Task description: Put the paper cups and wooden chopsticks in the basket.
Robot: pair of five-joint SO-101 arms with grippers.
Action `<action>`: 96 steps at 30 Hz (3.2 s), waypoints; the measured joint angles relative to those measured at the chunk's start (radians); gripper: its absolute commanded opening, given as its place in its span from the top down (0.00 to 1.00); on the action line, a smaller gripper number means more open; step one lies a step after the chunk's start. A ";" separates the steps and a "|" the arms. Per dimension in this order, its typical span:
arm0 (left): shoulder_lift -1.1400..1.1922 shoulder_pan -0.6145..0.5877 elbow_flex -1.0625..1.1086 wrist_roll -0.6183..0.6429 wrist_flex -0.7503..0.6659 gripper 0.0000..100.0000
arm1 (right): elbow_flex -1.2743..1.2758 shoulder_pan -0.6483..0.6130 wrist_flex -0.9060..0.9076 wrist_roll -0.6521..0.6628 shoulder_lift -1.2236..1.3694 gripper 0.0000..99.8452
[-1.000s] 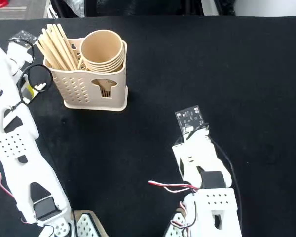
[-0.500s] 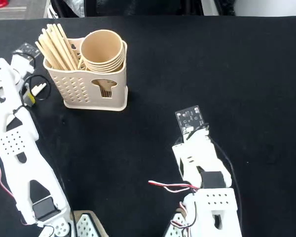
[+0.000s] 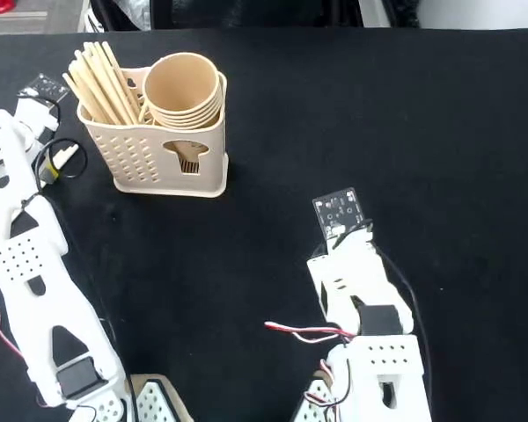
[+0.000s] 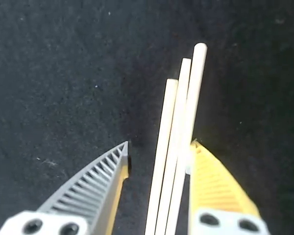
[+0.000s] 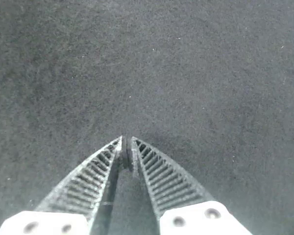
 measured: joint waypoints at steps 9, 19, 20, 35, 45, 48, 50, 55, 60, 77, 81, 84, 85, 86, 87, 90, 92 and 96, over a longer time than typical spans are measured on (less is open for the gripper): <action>0.061 0.002 -0.002 -0.084 0.083 0.96 | 0.000 0.000 0.000 0.000 0.000 0.99; 0.075 0.003 -0.014 -0.097 0.135 0.97 | 0.000 0.000 0.000 0.000 0.000 0.99; 0.075 0.003 -0.032 -0.097 0.153 0.97 | 0.000 0.000 0.000 0.000 0.000 0.99; 0.092 -0.002 -0.466 0.402 0.342 0.97 | 0.000 0.000 0.000 0.000 0.000 0.99; -0.161 -0.031 -0.463 0.812 0.327 0.97 | 0.000 0.000 0.000 0.000 0.000 0.99; -0.288 -0.037 -0.463 0.868 0.342 0.97 | 0.000 0.000 0.000 0.000 0.000 0.99; -0.368 -0.035 -0.463 0.904 0.342 0.97 | 0.000 0.000 0.000 0.000 0.000 0.99; -0.525 -0.035 -0.465 0.965 0.345 0.97 | 0.000 0.000 0.000 0.000 0.000 0.99; -0.644 -0.035 -0.465 1.025 0.345 0.97 | 0.000 0.000 0.000 0.000 0.000 0.99; -1.063 0.100 -0.466 1.183 0.347 0.97 | 0.000 0.000 0.000 0.000 0.000 0.99; -1.073 0.146 -0.437 1.183 0.350 0.97 | 0.000 0.000 0.000 0.000 0.000 0.99; -1.094 0.169 -0.311 1.181 0.350 0.97 | 0.000 0.000 0.000 0.000 0.000 0.99; -1.106 0.181 -0.258 1.171 0.350 0.97 | 0.000 0.000 0.000 0.000 0.000 0.99; -1.119 0.192 -0.196 1.165 0.350 0.97 | 0.000 0.000 0.000 0.000 0.000 0.99; -1.135 0.204 -0.135 1.160 0.350 0.97 | 0.000 0.000 0.000 0.000 0.000 0.99; -1.186 0.238 0.038 1.152 0.333 0.97 | 0.000 0.000 0.000 0.000 0.000 0.99; -1.209 0.258 0.117 1.152 0.296 0.97 | 0.000 0.000 0.000 0.000 0.000 0.99; -1.260 0.262 0.241 1.151 0.229 0.97 | 0.000 0.000 0.000 0.000 0.000 0.99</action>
